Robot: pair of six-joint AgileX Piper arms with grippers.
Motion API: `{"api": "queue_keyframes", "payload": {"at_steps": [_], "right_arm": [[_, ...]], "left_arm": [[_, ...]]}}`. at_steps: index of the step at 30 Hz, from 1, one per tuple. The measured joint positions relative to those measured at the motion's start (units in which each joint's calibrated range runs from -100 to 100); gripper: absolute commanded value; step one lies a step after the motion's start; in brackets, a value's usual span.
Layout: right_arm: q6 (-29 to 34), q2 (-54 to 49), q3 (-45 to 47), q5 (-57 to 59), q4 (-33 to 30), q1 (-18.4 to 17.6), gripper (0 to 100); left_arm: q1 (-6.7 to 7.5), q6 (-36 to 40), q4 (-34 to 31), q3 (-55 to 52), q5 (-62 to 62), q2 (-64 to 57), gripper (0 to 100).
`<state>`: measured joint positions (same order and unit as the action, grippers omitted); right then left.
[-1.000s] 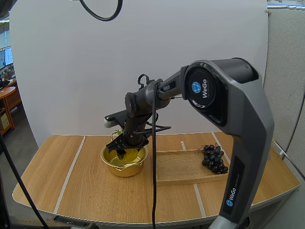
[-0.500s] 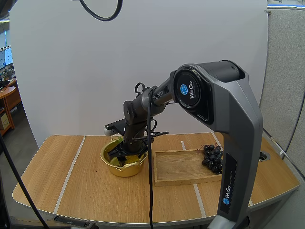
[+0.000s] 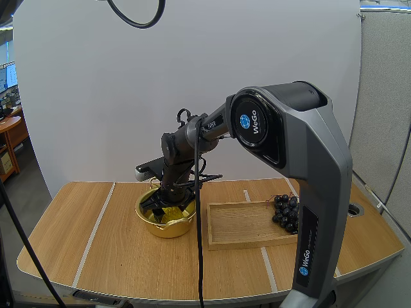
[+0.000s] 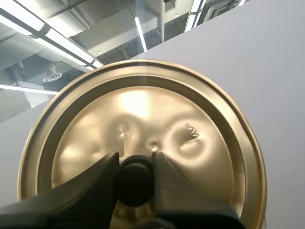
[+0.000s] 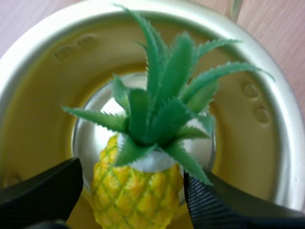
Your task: Open the pot, put the pineapple inside, and close it
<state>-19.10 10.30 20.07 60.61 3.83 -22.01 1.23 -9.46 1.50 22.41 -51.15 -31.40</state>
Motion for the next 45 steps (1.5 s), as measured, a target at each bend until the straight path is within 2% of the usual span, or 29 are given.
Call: {"api": "queue_keyframes", "payload": {"at_steps": [7, 14, 22, 24, 33, 34, 35, 37, 45], "right_arm": [[0.00, -7.52, 0.00, 2.77, 0.22, 0.00, 100], [0.35, -21.25, 0.00, 8.48, 0.37, 0.00, 100], [0.93, -31.56, 0.15, 13.16, 0.37, 0.00, 100], [1.05, -38.12, 2.31, 13.86, 0.37, 0.00, 100], [1.05, -43.12, 7.39, 14.44, 2.94, 0.00, 100], [1.05, -43.12, 7.73, 13.62, 2.94, 0.00, 84], [1.05, -43.12, 8.19, 12.73, 2.94, 0.00, 61], [1.05, -43.12, 9.04, 11.10, 3.34, 0.00, 1], [0.66, -43.12, 9.88, 7.02, 6.09, 0.00, 0]], "left_arm": [[0.00, 0.00, 0.00, 0.00, 0.00, 0.00, 0], [0.00, 0.00, 0.00, 0.00, 0.00, 0.00, 0], [0.00, 0.00, 0.00, 0.00, 0.00, 0.00, 0], [0.00, 0.00, 0.00, 0.00, 0.00, 0.00, 0], [0.00, 0.00, 0.00, 0.00, 0.00, 0.00, 0], [0.00, 0.00, 0.00, 0.00, 0.00, 0.00, 0], [0.00, 0.00, 0.00, 0.00, 0.00, 0.00, 0], [0.00, 0.00, 0.00, 0.00, 0.00, 0.00, 0], [0.00, 0.00, 0.00, 0.00, 0.00, 0.00, 0]]}}
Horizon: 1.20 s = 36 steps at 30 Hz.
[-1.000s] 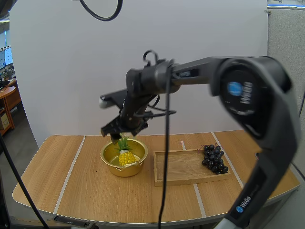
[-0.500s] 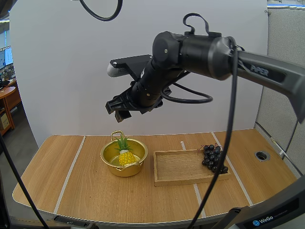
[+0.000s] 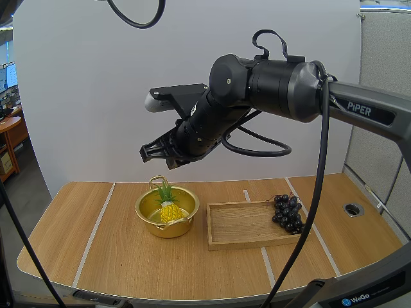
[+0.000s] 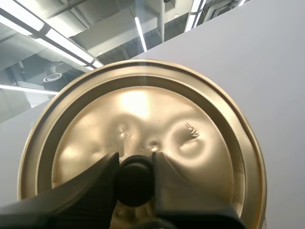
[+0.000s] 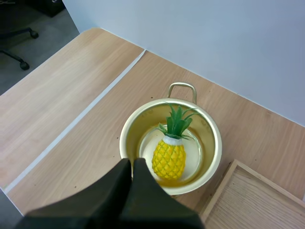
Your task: Open the pot, put the pineapple inside, and close it
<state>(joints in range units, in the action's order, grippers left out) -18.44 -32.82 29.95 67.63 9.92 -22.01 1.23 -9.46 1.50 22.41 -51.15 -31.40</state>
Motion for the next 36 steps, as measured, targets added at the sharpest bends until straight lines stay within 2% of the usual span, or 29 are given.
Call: {"api": "queue_keyframes", "payload": {"at_steps": [5, 11, 23, 26, 36], "right_arm": [[-1.24, 1.99, 0.00, -3.75, 0.91, 0.00, 0], [-2.81, 11.62, -0.21, -8.82, 1.30, 0.00, 0], [-3.71, 24.61, -7.21, -12.56, 1.68, 0.00, 0], [-3.71, 30.98, -11.41, -13.50, 1.46, 0.00, 0], [-3.71, 37.27, -13.98, -15.48, -1.02, 0.00, 0]], "left_arm": [[0.00, 0.00, 0.00, 0.00, 0.00, 0.00, 0], [0.00, 0.00, 0.00, 0.00, 0.00, 0.00, 0], [0.00, 0.00, 0.00, 0.00, 0.00, 0.00, 0], [0.00, 0.00, 0.00, 0.00, 0.00, 0.00, 0], [0.00, 0.00, 0.00, 0.00, 0.00, 0.00, 0]]}}
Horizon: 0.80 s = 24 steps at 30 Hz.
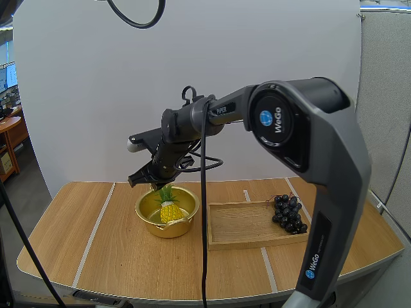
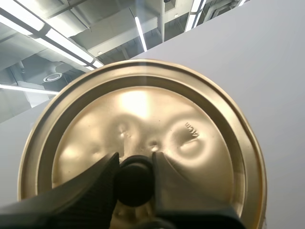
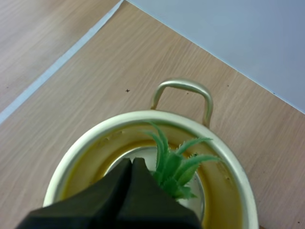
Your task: Open the pot, put the pineapple inside, and close it
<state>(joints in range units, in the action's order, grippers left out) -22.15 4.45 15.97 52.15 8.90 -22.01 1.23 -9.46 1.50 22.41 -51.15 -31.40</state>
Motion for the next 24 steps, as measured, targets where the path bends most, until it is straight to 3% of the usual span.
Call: {"api": "queue_keyframes", "payload": {"at_steps": [24], "right_arm": [[0.18, 5.97, -0.66, -1.28, -2.03, 2.42, 0]], "left_arm": [[0.00, 0.00, 0.00, 0.00, 0.00, 0.00, 0]]}}
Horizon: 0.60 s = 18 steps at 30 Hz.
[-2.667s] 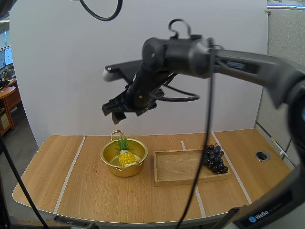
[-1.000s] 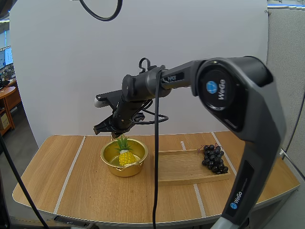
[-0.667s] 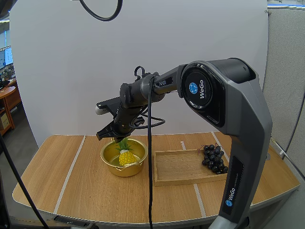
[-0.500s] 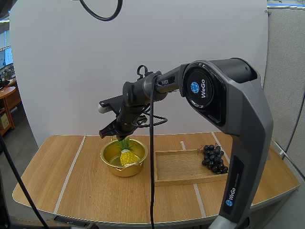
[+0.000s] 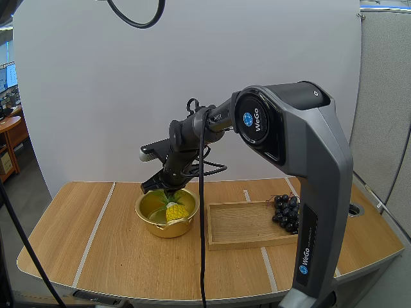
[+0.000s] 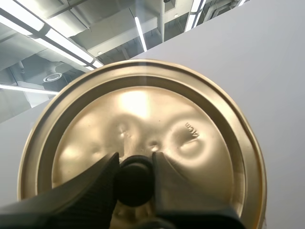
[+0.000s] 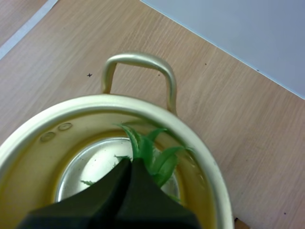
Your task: Open the pot, put the pineapple inside, and close it
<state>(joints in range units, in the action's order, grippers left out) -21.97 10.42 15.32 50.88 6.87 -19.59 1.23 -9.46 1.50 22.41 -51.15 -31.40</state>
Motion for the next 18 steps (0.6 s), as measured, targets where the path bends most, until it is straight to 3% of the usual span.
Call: {"api": "queue_keyframes", "payload": {"at_steps": [11, 18], "right_arm": [[0.19, -0.31, 0.00, 0.00, 0.00, 0.00, 0], [0.28, -12.23, 0.00, 3.45, 0.63, 0.00, 0]], "left_arm": [[0.00, 0.00, 0.00, 0.00, 0.00, 0.00, 0], [0.00, 0.00, 0.00, 0.00, 0.00, 0.00, 0]]}}
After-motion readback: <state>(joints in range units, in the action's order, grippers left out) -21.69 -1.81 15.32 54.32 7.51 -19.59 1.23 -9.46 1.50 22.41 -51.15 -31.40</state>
